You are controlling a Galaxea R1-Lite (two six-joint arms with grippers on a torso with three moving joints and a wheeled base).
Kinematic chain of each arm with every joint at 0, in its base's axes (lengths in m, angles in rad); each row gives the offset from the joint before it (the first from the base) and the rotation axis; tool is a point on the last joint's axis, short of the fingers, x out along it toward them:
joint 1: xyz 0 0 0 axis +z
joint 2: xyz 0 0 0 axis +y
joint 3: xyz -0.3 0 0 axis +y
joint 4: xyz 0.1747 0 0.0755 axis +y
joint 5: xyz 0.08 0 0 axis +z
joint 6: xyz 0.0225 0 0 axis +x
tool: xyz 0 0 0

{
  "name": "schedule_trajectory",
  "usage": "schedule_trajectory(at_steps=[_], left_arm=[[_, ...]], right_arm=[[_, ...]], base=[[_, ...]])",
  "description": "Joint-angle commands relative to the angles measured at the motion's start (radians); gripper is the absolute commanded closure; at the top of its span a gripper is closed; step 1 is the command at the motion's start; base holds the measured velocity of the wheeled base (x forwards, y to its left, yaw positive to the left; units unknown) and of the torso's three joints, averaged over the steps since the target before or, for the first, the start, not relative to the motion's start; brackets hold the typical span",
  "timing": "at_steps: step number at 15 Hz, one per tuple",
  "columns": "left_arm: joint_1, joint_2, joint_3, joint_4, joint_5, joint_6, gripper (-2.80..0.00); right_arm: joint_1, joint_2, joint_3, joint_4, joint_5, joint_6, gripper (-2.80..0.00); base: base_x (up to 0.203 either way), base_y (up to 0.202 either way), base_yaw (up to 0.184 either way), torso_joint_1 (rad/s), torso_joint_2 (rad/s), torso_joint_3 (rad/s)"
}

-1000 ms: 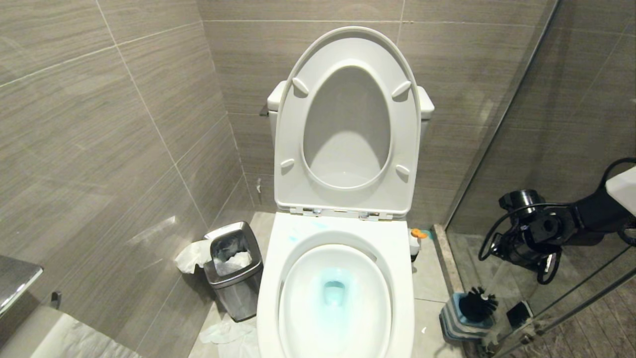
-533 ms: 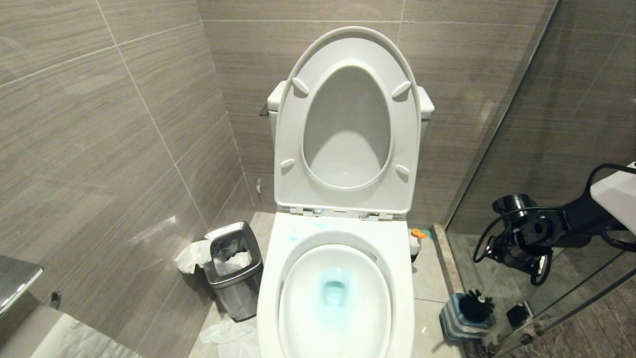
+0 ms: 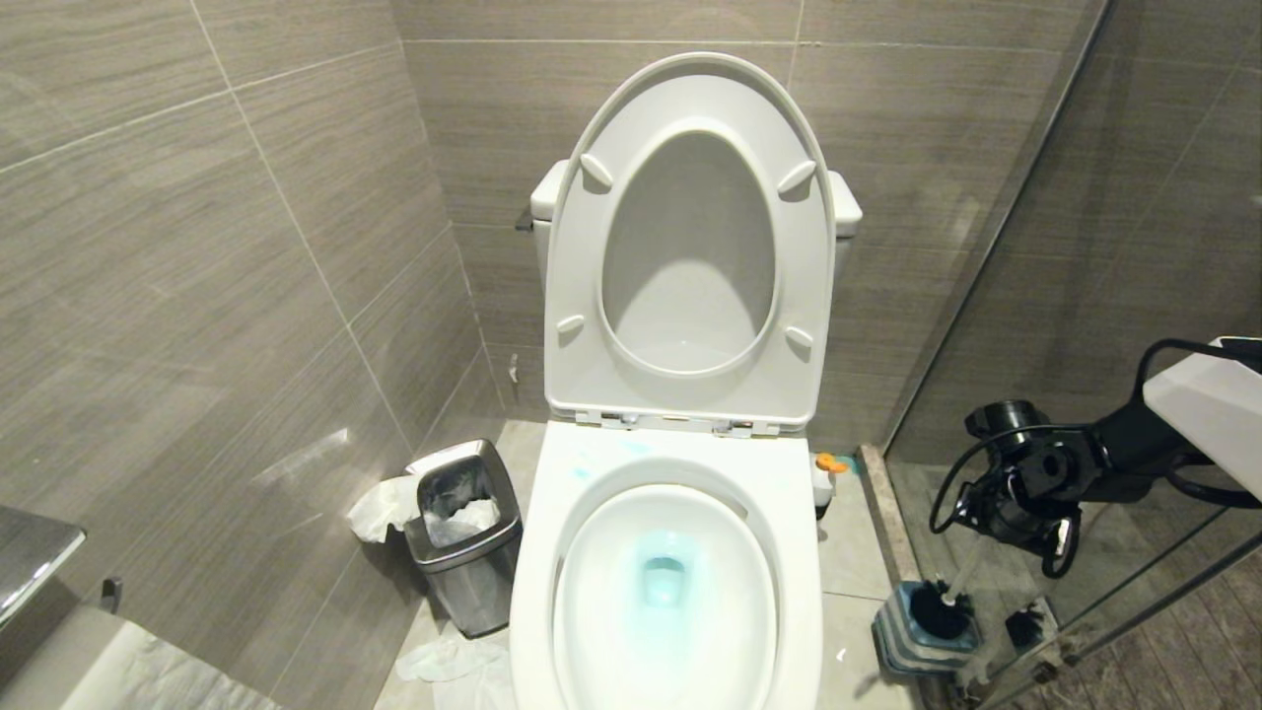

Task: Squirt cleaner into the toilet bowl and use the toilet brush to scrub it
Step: Put the toilet brush back

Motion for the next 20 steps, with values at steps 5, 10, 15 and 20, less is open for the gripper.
schedule_trajectory(at_steps=[5, 10, 15, 20], left_arm=[[0.000, 0.000, 0.002, 0.000, 0.000, 0.000, 0.00], [0.000, 0.000, 0.002, -0.001, 0.000, 0.000, 0.00], [0.000, 0.000, 0.002, 0.000, 0.000, 0.000, 0.00], [0.000, 0.000, 0.002, -0.001, 0.000, 0.000, 0.00]], right_arm=[[0.000, 0.072, 0.004, -0.063, -0.004, -0.042, 0.00], [-0.001, 0.091, 0.006, -0.064, -0.003, -0.053, 0.00], [0.000, 0.088, 0.009, -0.065, -0.006, -0.054, -2.80], [0.001, 0.040, 0.082, -0.134, -0.008, -0.070, -2.80]], base=[[0.000, 0.000, 0.000, 0.000, 0.00, 0.000], [0.000, 0.000, 0.000, 0.000, 0.00, 0.000], [0.000, 0.000, 0.000, 0.000, 0.00, 0.000], [0.000, 0.000, 0.000, 0.000, 0.00, 0.000]])
